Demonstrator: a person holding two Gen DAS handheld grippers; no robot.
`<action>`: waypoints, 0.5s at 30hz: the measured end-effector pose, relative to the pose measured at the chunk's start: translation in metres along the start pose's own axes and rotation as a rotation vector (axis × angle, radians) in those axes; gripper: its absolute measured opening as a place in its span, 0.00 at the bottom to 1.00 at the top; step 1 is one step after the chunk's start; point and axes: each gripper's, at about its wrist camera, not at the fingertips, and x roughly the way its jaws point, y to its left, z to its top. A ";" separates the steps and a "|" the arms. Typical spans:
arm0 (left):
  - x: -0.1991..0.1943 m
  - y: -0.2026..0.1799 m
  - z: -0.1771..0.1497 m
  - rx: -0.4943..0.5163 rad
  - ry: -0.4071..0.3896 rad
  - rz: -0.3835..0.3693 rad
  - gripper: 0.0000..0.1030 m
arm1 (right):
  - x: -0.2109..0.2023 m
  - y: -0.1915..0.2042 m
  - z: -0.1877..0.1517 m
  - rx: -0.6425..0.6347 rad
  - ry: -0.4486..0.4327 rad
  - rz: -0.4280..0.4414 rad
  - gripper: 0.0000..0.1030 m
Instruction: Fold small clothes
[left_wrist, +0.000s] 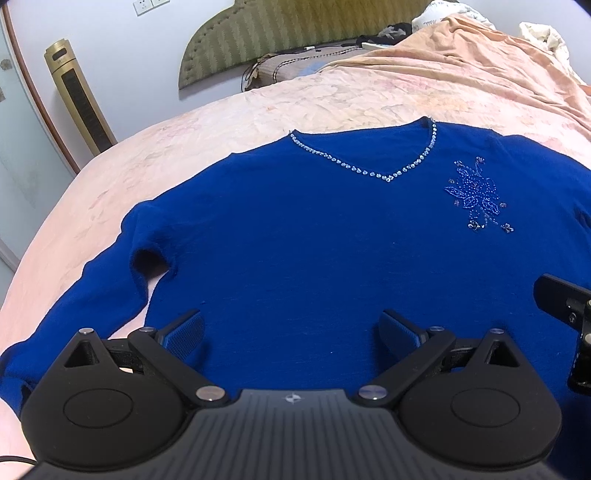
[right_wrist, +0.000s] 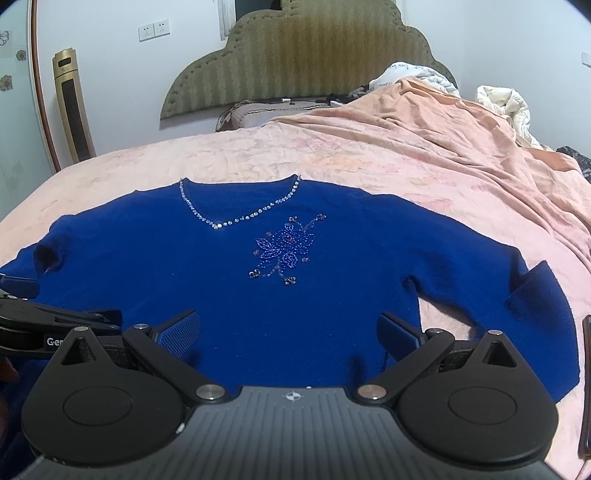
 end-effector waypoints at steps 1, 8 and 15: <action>0.000 -0.001 0.000 0.003 0.002 0.001 0.99 | 0.000 0.000 0.000 -0.001 -0.001 0.000 1.00; 0.001 -0.008 0.001 0.019 0.013 0.007 0.99 | 0.000 -0.005 0.000 0.003 -0.016 0.013 1.00; 0.000 -0.015 0.000 0.033 0.013 0.013 0.99 | -0.005 -0.011 -0.003 0.007 -0.041 0.023 1.00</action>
